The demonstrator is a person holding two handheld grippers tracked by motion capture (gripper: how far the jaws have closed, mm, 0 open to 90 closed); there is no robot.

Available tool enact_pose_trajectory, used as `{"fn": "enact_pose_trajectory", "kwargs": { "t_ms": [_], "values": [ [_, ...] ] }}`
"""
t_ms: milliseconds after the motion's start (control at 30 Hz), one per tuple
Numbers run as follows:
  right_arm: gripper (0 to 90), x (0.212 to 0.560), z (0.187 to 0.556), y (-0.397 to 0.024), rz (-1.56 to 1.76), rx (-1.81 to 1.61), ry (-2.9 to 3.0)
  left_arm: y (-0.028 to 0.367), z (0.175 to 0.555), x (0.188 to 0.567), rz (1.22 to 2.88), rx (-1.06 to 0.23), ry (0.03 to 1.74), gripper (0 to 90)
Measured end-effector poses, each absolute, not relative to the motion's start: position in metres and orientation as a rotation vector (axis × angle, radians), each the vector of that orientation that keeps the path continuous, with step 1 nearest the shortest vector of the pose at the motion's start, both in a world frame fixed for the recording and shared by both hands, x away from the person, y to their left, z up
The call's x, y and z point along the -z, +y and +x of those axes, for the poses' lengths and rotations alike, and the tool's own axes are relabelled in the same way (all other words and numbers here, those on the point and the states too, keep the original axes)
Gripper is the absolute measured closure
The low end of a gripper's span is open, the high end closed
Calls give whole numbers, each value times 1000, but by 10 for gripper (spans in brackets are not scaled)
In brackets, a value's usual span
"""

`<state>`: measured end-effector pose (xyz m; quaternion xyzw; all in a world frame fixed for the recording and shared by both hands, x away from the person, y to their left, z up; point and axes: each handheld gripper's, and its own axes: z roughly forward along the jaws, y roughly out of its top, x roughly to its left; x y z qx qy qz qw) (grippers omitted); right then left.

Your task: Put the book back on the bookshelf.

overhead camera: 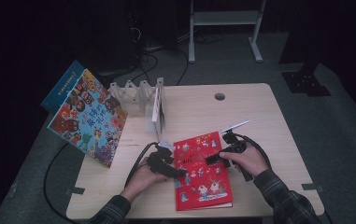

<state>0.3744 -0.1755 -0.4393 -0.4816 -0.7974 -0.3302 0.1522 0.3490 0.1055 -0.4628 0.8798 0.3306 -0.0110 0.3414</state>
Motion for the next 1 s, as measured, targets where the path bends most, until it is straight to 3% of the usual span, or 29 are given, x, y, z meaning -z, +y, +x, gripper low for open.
{"fn": "enact_pose_trajectory", "kwargs": {
  "t_ms": [533, 1000],
  "values": [
    [718, 420, 364, -179, -1272, 1216, -2247, 118, 355, 459, 2218, 113, 916, 150],
    [798, 402, 354, -189, -1264, 1445, -2229, 132, 360, 453, 2067, 184, 882, 129]
  ]
}}
